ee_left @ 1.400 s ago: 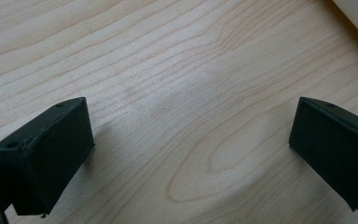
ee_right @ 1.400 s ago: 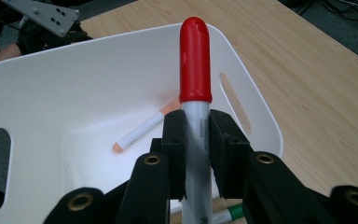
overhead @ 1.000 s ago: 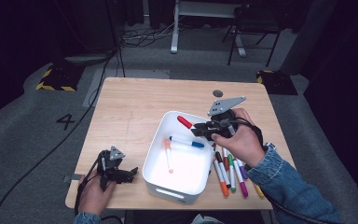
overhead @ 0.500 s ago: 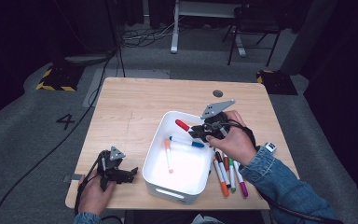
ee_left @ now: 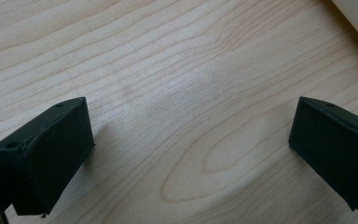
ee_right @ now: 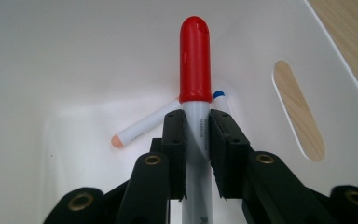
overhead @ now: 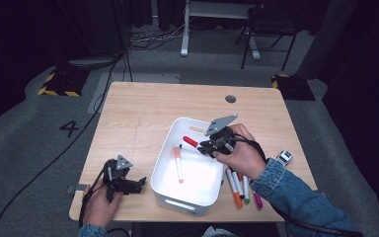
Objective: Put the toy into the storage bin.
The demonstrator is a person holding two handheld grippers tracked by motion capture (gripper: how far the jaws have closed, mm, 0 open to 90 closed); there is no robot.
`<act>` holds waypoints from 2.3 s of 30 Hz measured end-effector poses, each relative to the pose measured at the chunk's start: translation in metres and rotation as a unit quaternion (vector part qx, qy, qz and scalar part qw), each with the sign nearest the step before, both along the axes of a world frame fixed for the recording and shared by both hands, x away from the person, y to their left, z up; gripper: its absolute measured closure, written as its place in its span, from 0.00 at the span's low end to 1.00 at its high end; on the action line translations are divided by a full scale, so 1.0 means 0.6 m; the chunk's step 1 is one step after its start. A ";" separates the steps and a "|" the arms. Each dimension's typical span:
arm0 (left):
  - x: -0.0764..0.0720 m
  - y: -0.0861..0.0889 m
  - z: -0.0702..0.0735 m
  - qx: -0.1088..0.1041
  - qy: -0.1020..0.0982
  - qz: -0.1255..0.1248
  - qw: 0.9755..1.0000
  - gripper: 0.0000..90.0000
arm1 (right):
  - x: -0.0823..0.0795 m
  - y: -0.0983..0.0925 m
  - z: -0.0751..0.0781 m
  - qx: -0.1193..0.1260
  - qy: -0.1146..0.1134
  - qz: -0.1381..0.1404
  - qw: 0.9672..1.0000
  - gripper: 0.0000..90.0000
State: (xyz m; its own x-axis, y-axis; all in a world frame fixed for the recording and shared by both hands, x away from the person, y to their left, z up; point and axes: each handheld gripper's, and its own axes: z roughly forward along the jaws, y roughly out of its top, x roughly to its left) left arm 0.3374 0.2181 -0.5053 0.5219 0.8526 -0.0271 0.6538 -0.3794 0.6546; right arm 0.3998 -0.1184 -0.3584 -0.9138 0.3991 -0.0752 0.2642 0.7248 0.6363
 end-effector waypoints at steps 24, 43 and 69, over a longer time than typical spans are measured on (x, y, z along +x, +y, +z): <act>0.000 0.000 0.000 0.000 0.000 0.000 1.000 0.00 | -0.009 0.023 -0.031 -0.038 -0.002 0.011 0.999 0.66; -0.001 0.000 0.000 0.000 0.000 0.000 1.000 0.00 | -0.030 -0.085 0.018 0.018 -0.032 -0.050 0.998 0.65; -0.001 0.000 0.000 0.000 -0.001 -0.001 1.000 0.00 | -0.047 -0.275 -0.027 0.012 0.017 -0.190 0.982 0.70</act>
